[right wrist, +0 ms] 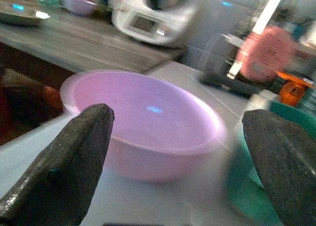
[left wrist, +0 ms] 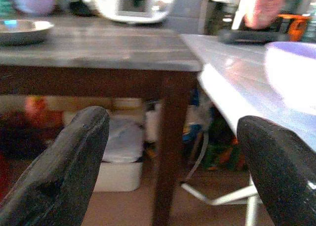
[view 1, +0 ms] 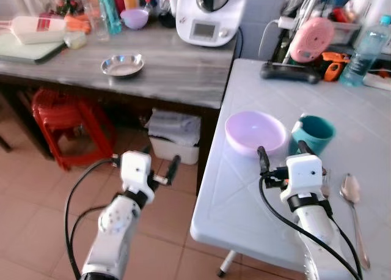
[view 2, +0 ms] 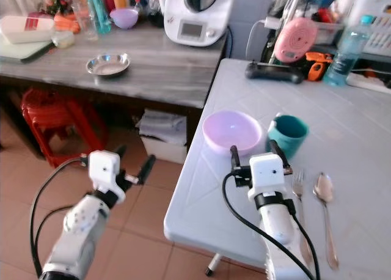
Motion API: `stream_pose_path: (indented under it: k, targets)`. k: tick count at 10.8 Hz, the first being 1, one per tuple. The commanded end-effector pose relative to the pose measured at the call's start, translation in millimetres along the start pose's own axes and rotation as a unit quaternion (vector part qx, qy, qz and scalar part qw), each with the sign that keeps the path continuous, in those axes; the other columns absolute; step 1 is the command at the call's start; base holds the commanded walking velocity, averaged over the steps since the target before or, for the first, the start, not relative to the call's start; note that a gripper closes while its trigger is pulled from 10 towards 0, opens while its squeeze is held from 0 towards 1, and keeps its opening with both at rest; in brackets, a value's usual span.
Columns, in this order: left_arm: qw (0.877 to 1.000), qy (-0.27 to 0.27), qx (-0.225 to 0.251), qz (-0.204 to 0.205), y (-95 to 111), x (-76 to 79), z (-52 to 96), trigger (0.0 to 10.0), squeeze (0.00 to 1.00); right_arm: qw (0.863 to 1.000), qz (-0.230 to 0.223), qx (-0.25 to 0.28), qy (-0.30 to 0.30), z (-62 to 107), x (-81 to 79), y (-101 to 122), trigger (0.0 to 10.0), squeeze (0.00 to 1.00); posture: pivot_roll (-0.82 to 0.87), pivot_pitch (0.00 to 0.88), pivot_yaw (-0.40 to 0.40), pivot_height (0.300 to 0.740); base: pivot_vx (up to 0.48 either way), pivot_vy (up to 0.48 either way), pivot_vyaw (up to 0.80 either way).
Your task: Setting the table
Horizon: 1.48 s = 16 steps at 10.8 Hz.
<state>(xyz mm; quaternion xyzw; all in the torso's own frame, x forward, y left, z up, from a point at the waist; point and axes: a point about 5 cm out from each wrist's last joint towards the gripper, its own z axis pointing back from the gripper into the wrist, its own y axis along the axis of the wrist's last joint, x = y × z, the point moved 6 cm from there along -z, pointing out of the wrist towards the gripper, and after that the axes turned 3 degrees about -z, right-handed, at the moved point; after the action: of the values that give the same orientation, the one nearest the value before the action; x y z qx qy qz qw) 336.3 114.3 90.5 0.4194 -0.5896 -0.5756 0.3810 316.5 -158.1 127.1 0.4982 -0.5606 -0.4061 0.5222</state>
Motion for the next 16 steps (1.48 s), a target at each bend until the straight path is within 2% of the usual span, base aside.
stream_pose_path:
  k: [1,2,4,5,6,8,10,11,12,15,16]
  targets:
    - [1.000,0.003,-0.013,-0.003,-6,-6.7,7.4,10.0,0.00,1.000,0.001,0.015,0.014,-1.9,-8.2,8,10.0,0.00,-0.03,0.025,-0.005,0.740,0.000,0.000,0.00]
    - [1.000,-0.007,-0.020,-0.003,-9,-5.5,8.4,10.0,0.00,1.000,0.005,0.015,0.015,-1.9,-8.4,8,10.0,0.00,-0.03,0.026,-0.005,0.740,0.000,0.000,0.00]
    - [0.997,-0.062,-0.034,0.010,-13,5.2,11.1,10.0,0.00,1.000,0.015,0.010,0.021,-2.6,-9.2,7,10.0,0.00,-0.03,0.025,-0.006,0.740,0.000,0.000,0.00]
    - [0.991,-0.126,-0.029,0.022,-9,19.8,15.1,10.0,0.00,0.999,0.025,-0.001,0.025,-5.6,-8.0,5,10.0,0.00,-0.03,0.026,-0.008,0.740,0.000,0.000,0.00]
    - [0.985,-0.171,-0.024,0.026,-4,28.7,19.2,10.0,0.00,0.998,0.043,-0.027,0.029,-11.7,-3.4,0,10.0,0.00,-0.03,0.027,-0.009,0.740,0.000,0.000,0.00]
    - [0.978,-0.207,-0.025,0.016,-4,35.0,22.7,10.0,0.00,0.995,0.079,-0.044,0.047,-30.6,6.8,3,10.0,0.00,-0.04,0.028,-0.009,0.740,0.000,0.000,0.00]
    - [0.974,-0.226,-0.023,0.019,-3,39.2,25.2,10.0,0.00,0.990,0.095,-0.068,0.080,-45.4,6.4,1,10.0,0.00,-0.04,0.029,-0.018,0.740,0.000,0.000,0.00]
    - [0.974,-0.227,-0.021,0.017,-2,38.8,25.6,10.0,0.00,0.984,0.101,-0.094,0.109,-51.0,1.2,-5,10.0,0.00,-0.04,0.030,-0.020,0.740,0.000,0.000,0.00]
    - [0.974,-0.226,-0.021,0.012,-2,38.2,25.0,10.0,0.00,0.977,0.127,-0.099,0.139,-57.1,-4.7,-7,10.0,0.00,-0.03,0.028,-0.027,0.740,0.000,0.000,0.00]
    - [0.975,-0.220,-0.017,0.008,-3,39.5,23.3,10.0,0.00,0.964,0.147,-0.139,0.171,-75.2,-11.4,-22,10.0,0.00,-0.02,0.020,-0.041,0.740,0.000,0.000,0.00]
    - [0.975,-0.221,-0.015,0.009,-2,40.4,23.2,10.0,0.00,0.961,0.155,-0.153,0.174,-78.2,-9.2,-27,10.0,0.00,-0.02,0.018,-0.044,0.740,0.000,0.000,0.00]
